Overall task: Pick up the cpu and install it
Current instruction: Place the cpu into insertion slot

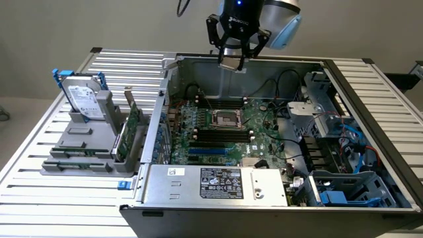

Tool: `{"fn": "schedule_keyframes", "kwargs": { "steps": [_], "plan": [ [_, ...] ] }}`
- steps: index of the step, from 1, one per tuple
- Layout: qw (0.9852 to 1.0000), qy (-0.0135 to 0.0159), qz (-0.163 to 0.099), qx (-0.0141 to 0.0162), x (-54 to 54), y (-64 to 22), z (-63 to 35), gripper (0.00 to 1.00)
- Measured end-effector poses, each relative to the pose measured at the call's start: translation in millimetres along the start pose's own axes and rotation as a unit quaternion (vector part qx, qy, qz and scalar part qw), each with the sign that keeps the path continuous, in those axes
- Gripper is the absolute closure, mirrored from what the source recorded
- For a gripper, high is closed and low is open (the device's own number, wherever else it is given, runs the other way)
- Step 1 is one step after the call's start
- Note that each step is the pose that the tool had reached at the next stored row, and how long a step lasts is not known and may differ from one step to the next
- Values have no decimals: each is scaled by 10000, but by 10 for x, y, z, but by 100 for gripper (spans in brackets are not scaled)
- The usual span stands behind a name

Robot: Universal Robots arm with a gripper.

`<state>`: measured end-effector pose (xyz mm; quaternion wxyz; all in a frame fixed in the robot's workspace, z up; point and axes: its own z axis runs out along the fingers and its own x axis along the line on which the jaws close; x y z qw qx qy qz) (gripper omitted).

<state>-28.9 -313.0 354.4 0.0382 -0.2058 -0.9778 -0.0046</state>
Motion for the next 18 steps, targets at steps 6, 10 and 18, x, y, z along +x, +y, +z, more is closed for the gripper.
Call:
{"fn": "schedule_keyframes", "kwargs": {
  "steps": [6, 10, 18],
  "plan": [
    [9973, 5, 733, -56, -7, 1, 91, 45],
    [9852, 12, 1711, -132, -19, 2, 246, 45],
    [9701, 16, 2421, -186, -28, 2, 361, 45]
  ]
}}
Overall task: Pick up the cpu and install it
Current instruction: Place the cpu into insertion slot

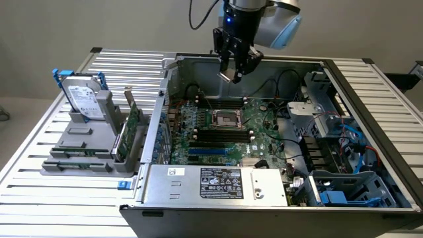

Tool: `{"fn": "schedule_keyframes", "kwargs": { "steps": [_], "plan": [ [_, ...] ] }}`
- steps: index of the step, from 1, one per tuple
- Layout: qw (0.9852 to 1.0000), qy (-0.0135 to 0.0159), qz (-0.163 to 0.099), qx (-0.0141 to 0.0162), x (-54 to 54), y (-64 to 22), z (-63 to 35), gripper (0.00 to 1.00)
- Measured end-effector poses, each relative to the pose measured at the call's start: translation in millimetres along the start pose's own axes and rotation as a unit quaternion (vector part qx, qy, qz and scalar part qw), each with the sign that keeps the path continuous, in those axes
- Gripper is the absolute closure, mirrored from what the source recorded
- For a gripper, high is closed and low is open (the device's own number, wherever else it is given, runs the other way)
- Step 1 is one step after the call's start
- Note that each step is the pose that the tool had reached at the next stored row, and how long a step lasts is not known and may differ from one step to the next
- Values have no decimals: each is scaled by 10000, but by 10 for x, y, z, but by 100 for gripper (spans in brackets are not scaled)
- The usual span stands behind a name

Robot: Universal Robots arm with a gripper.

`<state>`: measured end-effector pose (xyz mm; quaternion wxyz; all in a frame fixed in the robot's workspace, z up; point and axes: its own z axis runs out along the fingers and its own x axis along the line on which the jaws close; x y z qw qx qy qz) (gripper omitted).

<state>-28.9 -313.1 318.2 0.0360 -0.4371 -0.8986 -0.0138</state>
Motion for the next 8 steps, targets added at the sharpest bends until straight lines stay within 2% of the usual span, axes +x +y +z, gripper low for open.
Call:
{"fn": "schedule_keyframes", "kwargs": {
  "steps": [4, 8],
  "plan": [
    [9994, 2, 358, -28, -4, 0, 57, 45],
    [9974, 5, 725, -56, -9, 1, 116, 45]
  ]
}}
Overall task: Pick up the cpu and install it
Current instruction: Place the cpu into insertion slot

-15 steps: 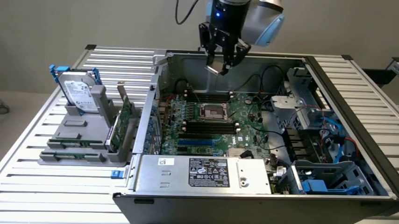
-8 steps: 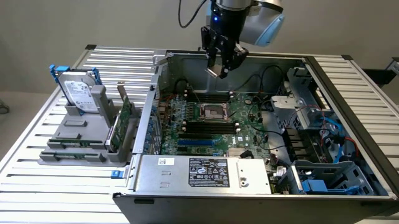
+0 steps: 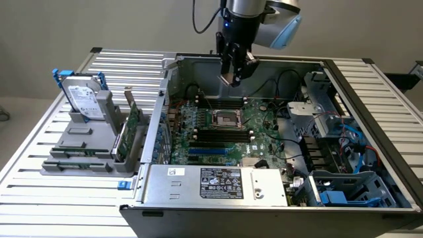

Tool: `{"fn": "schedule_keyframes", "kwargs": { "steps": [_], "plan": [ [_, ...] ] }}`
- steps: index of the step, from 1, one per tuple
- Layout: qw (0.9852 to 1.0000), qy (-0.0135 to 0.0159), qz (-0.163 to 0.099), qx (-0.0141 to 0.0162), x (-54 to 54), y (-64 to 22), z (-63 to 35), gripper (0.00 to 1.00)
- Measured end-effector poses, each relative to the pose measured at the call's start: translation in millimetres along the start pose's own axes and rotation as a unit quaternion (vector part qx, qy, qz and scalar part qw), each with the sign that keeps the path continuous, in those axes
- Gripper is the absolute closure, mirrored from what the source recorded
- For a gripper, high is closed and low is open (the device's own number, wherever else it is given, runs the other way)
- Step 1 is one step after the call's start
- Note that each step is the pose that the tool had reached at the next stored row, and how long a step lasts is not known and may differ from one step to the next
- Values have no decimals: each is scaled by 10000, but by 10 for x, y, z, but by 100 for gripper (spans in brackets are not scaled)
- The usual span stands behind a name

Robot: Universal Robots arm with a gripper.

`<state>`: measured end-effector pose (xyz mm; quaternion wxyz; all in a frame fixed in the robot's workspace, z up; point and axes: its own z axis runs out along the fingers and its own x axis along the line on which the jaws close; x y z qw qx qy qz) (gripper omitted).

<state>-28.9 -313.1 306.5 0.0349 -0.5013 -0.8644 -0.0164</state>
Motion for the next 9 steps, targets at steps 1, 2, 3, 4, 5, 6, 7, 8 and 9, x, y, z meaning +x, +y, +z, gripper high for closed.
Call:
{"fn": "schedule_keyframes", "kwargs": {
  "steps": [1, 2, 3, 4, 5, 6, 7, 8, 9],
  "plan": [
    [10000, 1, 84, -6, -1, 0, 13, 45],
    [9998, 1, 174, -13, -2, 0, 27, 45],
    [9996, 2, 271, -21, -3, 0, 41, 45],
    [9993, 2, 361, -28, -4, 0, 49, 45],
    [9990, 3, 451, -34, -4, 0, 53, 45],
    [9985, 3, 540, -40, -4, 1, 54, 45],
    [9980, 3, 630, -47, -4, 0, 54, 45],
    [9974, 4, 719, -55, -4, 1, 55, 45],
    [9967, 5, 808, -62, -4, 0, 55, 45]
  ]
}}
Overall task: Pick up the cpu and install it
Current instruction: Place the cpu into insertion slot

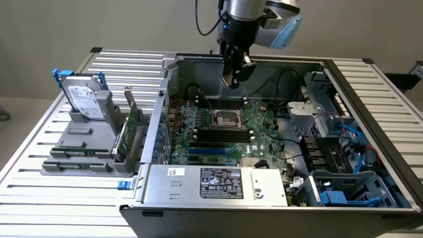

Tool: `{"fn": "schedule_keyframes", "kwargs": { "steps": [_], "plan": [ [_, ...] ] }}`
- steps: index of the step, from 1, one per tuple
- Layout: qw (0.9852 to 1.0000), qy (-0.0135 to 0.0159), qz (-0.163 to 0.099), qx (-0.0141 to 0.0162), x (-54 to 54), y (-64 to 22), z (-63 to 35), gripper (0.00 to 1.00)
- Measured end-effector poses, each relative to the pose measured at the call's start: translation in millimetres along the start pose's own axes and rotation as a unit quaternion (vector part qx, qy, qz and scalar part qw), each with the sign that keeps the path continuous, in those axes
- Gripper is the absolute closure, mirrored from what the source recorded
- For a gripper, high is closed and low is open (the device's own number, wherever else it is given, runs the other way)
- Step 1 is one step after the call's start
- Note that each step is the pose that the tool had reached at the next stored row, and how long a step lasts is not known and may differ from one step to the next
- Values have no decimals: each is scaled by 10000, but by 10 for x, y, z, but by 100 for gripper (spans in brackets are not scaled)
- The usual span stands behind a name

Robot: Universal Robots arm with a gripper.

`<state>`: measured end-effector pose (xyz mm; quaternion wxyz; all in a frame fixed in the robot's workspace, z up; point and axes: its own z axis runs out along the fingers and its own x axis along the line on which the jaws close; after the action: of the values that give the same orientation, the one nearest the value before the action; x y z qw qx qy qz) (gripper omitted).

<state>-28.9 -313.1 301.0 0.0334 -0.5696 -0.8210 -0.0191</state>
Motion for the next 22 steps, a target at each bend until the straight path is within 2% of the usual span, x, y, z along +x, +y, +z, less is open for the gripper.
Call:
{"fn": "schedule_keyframes", "kwargs": {
  "steps": [3, 11, 18, 22],
  "plan": [
    [9998, 2, 192, -15, -4, -2, 0, 45],
    [9992, 3, 389, -30, -60, -23, -9, 45],
    [9959, 6, 899, -69, -61, -23, -9, 45],
    [9949, 7, 1008, -78, -77, -30, -9, 45]
  ]
}}
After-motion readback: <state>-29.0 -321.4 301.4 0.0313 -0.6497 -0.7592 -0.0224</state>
